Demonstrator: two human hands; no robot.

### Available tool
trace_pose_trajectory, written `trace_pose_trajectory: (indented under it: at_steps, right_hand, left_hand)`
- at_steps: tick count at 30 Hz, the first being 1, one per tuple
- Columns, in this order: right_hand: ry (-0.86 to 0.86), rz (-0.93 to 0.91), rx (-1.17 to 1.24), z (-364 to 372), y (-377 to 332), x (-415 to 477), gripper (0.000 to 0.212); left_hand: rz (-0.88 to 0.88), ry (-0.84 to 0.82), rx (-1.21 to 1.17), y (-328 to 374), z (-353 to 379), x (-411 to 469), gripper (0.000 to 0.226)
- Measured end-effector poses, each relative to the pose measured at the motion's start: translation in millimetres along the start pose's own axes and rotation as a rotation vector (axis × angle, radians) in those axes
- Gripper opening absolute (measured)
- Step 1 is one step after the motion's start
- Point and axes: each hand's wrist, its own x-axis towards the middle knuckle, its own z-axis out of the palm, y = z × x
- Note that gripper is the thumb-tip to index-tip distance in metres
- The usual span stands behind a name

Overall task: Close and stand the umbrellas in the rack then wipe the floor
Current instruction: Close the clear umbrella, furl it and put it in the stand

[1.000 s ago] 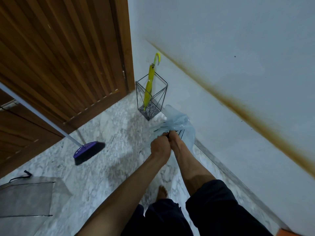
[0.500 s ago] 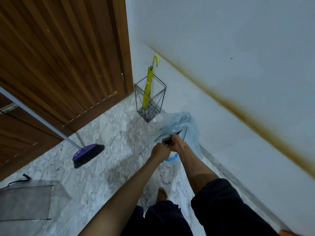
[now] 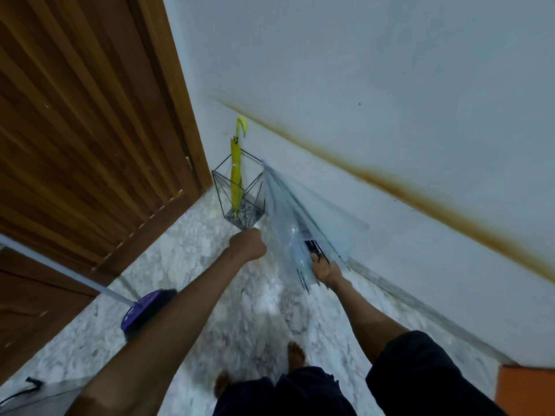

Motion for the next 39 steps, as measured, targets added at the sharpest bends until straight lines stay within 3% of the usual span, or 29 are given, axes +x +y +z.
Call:
trace_pose_trajectory:
  at_steps: [2, 5, 8, 10, 14, 17, 20, 23, 25, 27, 29, 31, 34, 37, 39]
  right_hand:
    - [0.079, -0.107, -0.061, -13.1, 12.7, -5.7, 0.069]
    - [0.231, -0.285, -0.39, -39.2, 6.3, -46.3, 0.06]
    - [0.324, -0.427, -0.589, -59.0, 5.6, -69.8, 0.067]
    - [0.448, -0.508, -0.668, -69.1, 6.0, -84.8, 0.057]
    - [0.62, -0.55, -0.474, -84.7, 11.1, -100.3, 0.029]
    - [0.653, -0.54, -0.665, -99.0, 1.0, -109.8, 0.027]
    - [0.743, -0.633, -0.597, -111.3, -18.6, -121.2, 0.014]
    - [0.739, -0.667, -0.791, -123.3, -19.1, -120.7, 0.026]
    - [0.658, -0.582, -0.833, -131.3, -18.5, -124.9, 0.035]
    - [0.635, -0.502, -0.818, -138.1, -19.7, -125.1, 0.029]
    - [0.673, -0.528, -0.794, -147.6, -21.8, -126.4, 0.026]
    - [0.708, -0.565, -0.775, -159.6, -19.2, -126.6, 0.037]
    - [0.664, -0.471, -0.851, -180.1, -17.3, -124.2, 0.059]
    - [0.587, -0.299, -0.923, -201.6, -24.3, -116.0, 0.068]
    - [0.555, -0.183, -0.889, -217.5, -32.9, -117.1, 0.062]
  left_hand:
    - [0.09, 0.179, 0.018, -4.7, -11.6, 7.6, 0.041]
    - [0.272, 0.421, 0.168, -10.6, -29.3, 18.9, 0.075]
    - [0.371, 0.42, 0.427, -6.6, -56.6, 26.8, 0.112]
    - [0.429, 0.423, 0.595, 4.1, -75.6, 26.0, 0.13]
    - [0.594, 0.387, 0.789, 33.7, -95.8, 22.2, 0.146]
    - [0.738, 0.361, 0.893, 63.7, -86.7, 21.2, 0.143]
    - [0.819, 0.432, 0.889, 89.5, -67.8, 16.5, 0.139]
    - [0.851, 0.499, 0.848, 109.8, -66.1, 10.0, 0.133]
    - [0.815, 0.505, 0.823, 120.1, -68.0, 7.0, 0.117]
    - [0.77, 0.472, 0.822, 126.8, -68.6, 7.4, 0.087]
    - [0.759, 0.432, 0.802, 131.6, -68.9, 7.7, 0.055]
    - [0.741, 0.417, 0.762, 132.1, -69.5, 7.8, 0.041]
    - [0.717, 0.421, 0.694, 133.8, -73.8, 7.5, 0.039]
    - [0.702, 0.434, 0.627, 133.2, -78.8, 7.9, 0.041]
    - [0.687, 0.435, 0.576, 130.6, -82.4, 8.6, 0.045]
